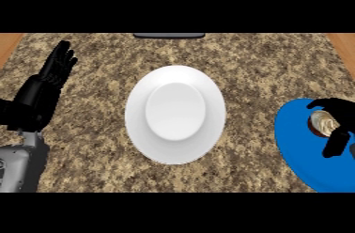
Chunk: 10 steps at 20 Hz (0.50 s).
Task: Pick the cupcake from the plate and place it in the plate
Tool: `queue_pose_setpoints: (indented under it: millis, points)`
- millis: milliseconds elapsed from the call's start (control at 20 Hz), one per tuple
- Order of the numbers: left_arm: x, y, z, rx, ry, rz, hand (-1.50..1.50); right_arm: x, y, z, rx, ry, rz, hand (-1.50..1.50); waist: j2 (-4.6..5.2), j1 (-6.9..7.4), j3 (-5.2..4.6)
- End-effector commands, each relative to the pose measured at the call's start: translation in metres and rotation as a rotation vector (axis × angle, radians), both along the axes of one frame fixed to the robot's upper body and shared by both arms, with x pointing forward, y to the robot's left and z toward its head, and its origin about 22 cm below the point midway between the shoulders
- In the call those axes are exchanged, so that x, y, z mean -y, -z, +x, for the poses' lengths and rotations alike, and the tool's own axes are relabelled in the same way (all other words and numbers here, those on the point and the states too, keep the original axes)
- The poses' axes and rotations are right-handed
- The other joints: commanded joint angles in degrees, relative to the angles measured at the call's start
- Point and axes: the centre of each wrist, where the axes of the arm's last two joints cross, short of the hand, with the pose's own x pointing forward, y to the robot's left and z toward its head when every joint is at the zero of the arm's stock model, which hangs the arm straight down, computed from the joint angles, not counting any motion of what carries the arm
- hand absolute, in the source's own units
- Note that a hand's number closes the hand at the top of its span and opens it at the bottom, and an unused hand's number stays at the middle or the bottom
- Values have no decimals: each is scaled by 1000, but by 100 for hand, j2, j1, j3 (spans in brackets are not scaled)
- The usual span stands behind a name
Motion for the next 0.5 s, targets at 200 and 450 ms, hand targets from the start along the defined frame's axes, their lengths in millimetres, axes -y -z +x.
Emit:
queue_pose_setpoints:
  millis: [200,450]
  points:
    - [-18,13,-11,-46,-97,4,0,-34,58,-38,73,387,-39,150,-192,-563,-24]
    - [-36,11,-16,-62,-178,28,0,-19,88,-79,21,702,-81,150,-387,-1253,-70]
